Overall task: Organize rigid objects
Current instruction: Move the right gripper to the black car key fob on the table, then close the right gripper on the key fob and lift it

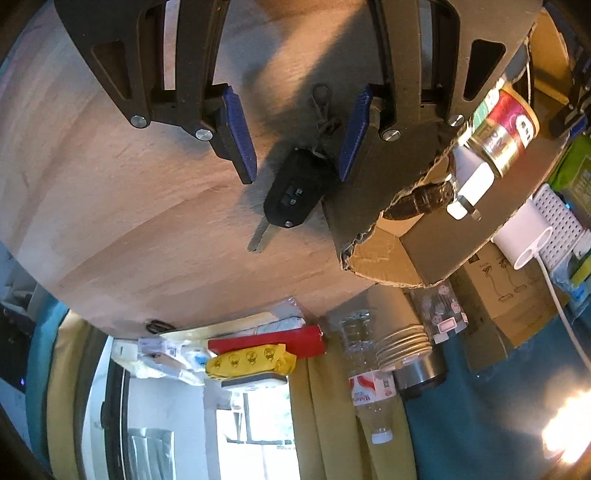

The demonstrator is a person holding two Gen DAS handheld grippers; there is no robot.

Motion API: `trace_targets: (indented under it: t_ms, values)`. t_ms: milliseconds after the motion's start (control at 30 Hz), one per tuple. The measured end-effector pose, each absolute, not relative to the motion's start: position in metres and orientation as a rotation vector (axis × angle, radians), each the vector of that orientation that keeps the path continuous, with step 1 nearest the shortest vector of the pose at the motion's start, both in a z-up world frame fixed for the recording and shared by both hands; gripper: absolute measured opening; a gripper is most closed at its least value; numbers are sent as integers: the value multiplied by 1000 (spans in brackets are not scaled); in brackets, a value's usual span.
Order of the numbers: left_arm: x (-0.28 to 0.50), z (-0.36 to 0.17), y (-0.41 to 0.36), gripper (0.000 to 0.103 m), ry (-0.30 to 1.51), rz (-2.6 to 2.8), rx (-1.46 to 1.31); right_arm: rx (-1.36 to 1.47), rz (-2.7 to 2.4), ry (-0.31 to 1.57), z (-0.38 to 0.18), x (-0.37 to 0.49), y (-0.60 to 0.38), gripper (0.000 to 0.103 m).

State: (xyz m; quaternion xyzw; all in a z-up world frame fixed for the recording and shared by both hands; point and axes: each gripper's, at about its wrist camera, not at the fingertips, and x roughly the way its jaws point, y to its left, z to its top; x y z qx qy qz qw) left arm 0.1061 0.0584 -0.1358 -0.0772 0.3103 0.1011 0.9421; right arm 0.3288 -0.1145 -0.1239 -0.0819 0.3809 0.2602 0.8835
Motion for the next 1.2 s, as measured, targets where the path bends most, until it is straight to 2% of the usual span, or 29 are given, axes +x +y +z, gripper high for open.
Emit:
trace_targets:
  t_ms: [300, 467, 1033, 1100, 1167, 1200]
  values:
    - [106, -136, 58, 17, 634, 207, -160, -268, 528, 840, -140, 345, -94, 50]
    - [106, -137, 57, 17, 634, 207, -159, -317, 468, 828, -141, 349, -95, 58]
    - [106, -137, 57, 17, 634, 206, -160, -287, 437, 858, -146, 387, -93, 59]
    - [106, -136, 57, 17, 633, 206, -160, -288, 443, 853, -148, 386, -93, 57]
    - [106, -136, 57, 17, 634, 204, -160, -281, 458, 854, -148, 385, -94, 46]
    - [106, -136, 58, 17, 633, 204, -160, -270, 467, 858, -147, 384, -95, 45]
